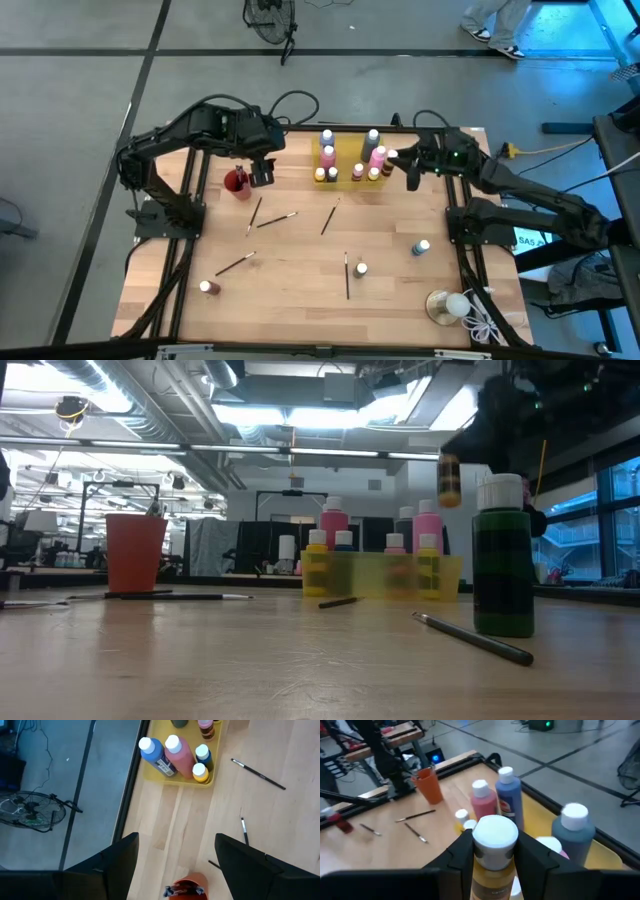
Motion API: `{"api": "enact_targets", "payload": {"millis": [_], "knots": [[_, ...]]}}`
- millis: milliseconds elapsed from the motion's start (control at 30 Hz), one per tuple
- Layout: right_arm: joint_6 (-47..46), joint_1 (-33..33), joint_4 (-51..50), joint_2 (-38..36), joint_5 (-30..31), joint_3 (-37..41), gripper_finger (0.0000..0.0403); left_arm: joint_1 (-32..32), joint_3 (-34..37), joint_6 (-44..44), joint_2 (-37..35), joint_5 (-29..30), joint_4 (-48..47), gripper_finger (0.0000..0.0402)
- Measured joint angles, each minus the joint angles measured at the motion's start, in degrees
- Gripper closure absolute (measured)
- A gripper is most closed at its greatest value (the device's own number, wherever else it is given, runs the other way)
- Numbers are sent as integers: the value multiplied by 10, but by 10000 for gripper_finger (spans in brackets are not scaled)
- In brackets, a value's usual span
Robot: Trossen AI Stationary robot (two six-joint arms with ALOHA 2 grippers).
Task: Pick & Place Paint Supplies
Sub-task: Put the small yellow paint bottle into the yellow bin
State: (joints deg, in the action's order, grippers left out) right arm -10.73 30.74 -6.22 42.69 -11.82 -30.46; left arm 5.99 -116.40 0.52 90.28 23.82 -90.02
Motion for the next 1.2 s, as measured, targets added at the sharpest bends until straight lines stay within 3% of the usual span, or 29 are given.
{"api": "enact_targets", "payload": {"millis": [133, 300, 1200], "knots": [[-1, 0, 22, -1, 49, 39, 293, 16, 0, -4, 0, -10, 1, 144], [-11, 0, 29, 0, 103, 50, 293, 49, 0, -3, 0, -67, 11, 144], [-36, 0, 157, 5, 106, 145, 293, 89, 0, -7, 0, -85, 54, 144]]}}
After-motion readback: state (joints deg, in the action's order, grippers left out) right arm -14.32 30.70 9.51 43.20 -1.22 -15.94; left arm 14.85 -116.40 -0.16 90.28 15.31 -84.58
